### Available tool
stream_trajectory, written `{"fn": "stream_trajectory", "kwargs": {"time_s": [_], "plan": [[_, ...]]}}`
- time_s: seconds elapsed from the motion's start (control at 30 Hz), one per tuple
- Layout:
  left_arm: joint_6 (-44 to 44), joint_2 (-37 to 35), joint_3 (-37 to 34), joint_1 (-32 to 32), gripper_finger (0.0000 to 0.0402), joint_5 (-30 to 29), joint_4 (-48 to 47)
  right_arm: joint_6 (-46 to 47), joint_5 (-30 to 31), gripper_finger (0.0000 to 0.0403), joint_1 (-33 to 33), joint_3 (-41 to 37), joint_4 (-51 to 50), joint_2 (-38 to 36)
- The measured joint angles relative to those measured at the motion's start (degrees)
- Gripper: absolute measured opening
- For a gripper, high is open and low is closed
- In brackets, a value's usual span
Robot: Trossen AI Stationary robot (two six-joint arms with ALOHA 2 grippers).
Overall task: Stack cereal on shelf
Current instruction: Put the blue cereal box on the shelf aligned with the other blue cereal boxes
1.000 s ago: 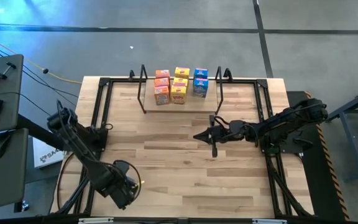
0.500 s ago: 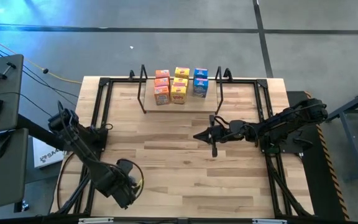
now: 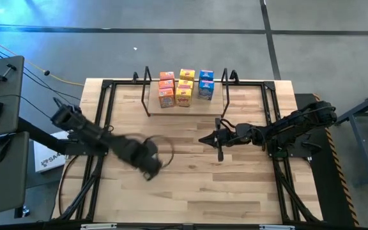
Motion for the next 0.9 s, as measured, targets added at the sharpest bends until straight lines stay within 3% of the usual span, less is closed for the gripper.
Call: {"fn": "stream_trajectory", "kwargs": {"time_s": [0.23,0.47,0.7,0.9], "plan": [[29.21,-0.04,0.0,15.56,0.0103,-0.97,9.43,-0.23,-0.02,0.0,0.0,0.04,-0.01,0.0],[49.46,0.17,0.0,27.69,0.0103,0.98,18.62,-1.19,0.61,0.0,-0.07,0.04,-0.01,0.0],[59.41,3.6,0.04,34.72,0.0103,5.53,22.09,-1.19,0.81,0.0,-0.15,0.04,-0.87,-0.02],[61.64,5.91,0.22,36.02,0.0103,7.65,23.72,-2.64,1.2,0.0,-0.15,0.11,-0.83,-0.14]]}}
